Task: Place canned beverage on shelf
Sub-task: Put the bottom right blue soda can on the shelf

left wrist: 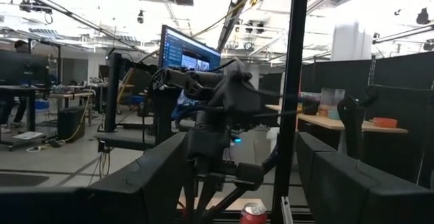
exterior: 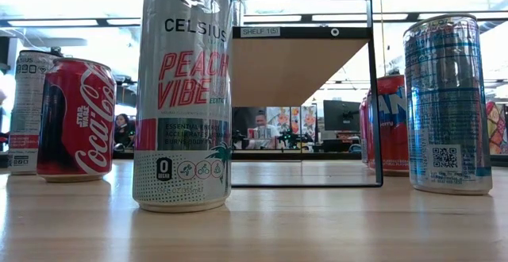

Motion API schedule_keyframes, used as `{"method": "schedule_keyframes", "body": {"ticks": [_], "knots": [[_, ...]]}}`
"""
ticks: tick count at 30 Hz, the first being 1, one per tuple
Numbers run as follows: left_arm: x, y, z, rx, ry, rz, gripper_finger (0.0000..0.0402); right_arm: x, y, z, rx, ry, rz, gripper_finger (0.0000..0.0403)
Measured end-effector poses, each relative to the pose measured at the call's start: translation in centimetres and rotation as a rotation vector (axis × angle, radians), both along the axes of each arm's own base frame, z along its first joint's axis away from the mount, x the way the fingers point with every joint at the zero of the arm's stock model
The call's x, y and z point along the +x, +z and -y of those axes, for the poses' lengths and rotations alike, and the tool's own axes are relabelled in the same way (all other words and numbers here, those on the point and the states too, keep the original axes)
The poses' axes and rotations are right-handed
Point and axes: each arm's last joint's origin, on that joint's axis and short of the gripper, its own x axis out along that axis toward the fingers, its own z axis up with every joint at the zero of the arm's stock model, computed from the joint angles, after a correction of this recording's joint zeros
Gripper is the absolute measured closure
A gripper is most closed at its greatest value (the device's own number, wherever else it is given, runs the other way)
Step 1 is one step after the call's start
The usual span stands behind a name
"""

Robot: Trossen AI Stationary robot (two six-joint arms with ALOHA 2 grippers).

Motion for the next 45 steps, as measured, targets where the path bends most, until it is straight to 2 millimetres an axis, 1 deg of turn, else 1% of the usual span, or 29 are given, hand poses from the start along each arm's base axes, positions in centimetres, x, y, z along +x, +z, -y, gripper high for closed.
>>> {"method": "schedule_keyframes", "body": {"ticks": [4,7,10,14,18,22,26,31,37,41,45], "knots": [[-0.1,0.0,0.0,0.018,0.007,0.003,0.0160,1.6,0.6,0.9,-0.067,0.078,0.128,0.0394],[-0.1,0.0,0.0,0.020,0.007,0.003,0.0160,2.7,1.0,1.9,-0.128,0.105,0.205,0.0394],[0.0,-0.1,0.0,0.030,0.007,-0.017,0.0160,3.6,0.8,3.2,-0.183,0.121,0.267,0.0394],[0.1,-0.5,0.0,0.052,0.010,-0.054,0.0160,4.6,-0.3,5.3,-0.228,0.124,0.313,0.0394],[0.2,-0.9,-0.1,0.092,0.060,-0.092,0.0160,5.3,-2.2,7.9,-0.190,0.129,0.345,0.0394],[0.2,-1.2,-0.1,0.127,0.083,-0.122,0.0160,5.4,-3.9,10.8,-0.185,0.041,0.373,0.0394],[0.2,-1.5,-0.5,0.161,0.217,-0.175,0.0160,5.4,-4.8,13.3,-0.181,-0.039,0.417,0.0394],[0.2,-2.3,-0.8,0.184,0.342,-0.268,0.0160,5.5,-4.8,14.2,-0.175,-0.036,0.458,0.0394],[0.2,-2.7,-0.9,0.205,0.349,-0.307,0.0160,6.1,-5.3,14.3,-0.196,-0.002,0.483,0.0394],[0.2,-2.7,-0.9,0.203,0.358,-0.308,0.0160,6.6,-5.2,14.3,-0.209,0.025,0.532,0.0394],[0.0,-2.5,-1.2,0.191,0.408,-0.306,0.0160,6.8,-5.3,14.5,-0.217,0.020,0.532,0.0394]]}}
